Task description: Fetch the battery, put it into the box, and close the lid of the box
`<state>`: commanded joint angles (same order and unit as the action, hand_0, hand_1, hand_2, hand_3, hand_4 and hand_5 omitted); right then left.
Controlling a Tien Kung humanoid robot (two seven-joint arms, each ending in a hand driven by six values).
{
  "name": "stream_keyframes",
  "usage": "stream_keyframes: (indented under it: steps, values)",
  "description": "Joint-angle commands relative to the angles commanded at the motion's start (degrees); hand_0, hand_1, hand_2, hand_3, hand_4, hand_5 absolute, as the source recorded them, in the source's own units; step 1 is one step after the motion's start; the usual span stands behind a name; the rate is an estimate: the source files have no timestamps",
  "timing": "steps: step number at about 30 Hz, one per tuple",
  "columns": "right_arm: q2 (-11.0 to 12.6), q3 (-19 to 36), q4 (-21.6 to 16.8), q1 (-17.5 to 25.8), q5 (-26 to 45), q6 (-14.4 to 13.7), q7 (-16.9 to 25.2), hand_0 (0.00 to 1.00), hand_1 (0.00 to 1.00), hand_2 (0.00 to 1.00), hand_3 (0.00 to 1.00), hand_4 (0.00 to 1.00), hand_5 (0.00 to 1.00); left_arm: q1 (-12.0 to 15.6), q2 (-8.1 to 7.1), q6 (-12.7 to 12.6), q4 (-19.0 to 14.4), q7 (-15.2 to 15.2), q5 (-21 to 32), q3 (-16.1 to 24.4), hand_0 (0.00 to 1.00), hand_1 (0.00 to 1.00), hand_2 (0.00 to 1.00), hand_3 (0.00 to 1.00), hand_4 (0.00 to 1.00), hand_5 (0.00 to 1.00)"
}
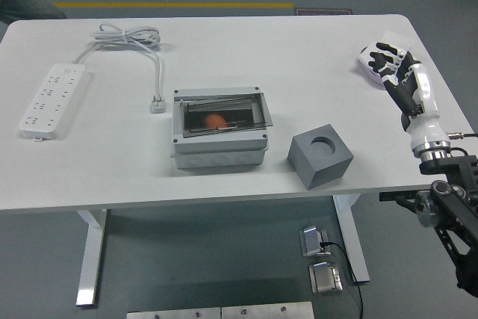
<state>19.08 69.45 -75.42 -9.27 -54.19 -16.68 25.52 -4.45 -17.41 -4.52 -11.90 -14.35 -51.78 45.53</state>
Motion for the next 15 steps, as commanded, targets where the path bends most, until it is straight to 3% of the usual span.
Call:
stream_keyframes:
  steps: [1,5,15]
  values:
    - [-0.17,-0.14,0.09,0.19,1.69,0.12,1.28,0.704,0.609,0.648,0.676,0.772,0.611,0.09,-0.04,-0.01,0.00,0.03,0.06,-0.02,0.640,0.689,0.586,0.568,0.573,0.004]
    - [-0.08,-0.87,0.11,-0.33,7.99,0.28,4.55,0.704,0.609,0.648,0.676,0.772,0.611,0.10,-0.20,-0.08,0.03,0.20,0.41,-0.19,0.640,0.689,0.586,0.568,0.573,0.004]
    - [0.87,-3.31,-0.08,-2.18,12.18,0.45,4.56,0.716,0.625,0.656,0.692,0.786,0.615,0.61,-0.03,-0.35,0.06,0.40,1.62,-0.81,0.641,0.688,0.586,0.568,0.574,0.005]
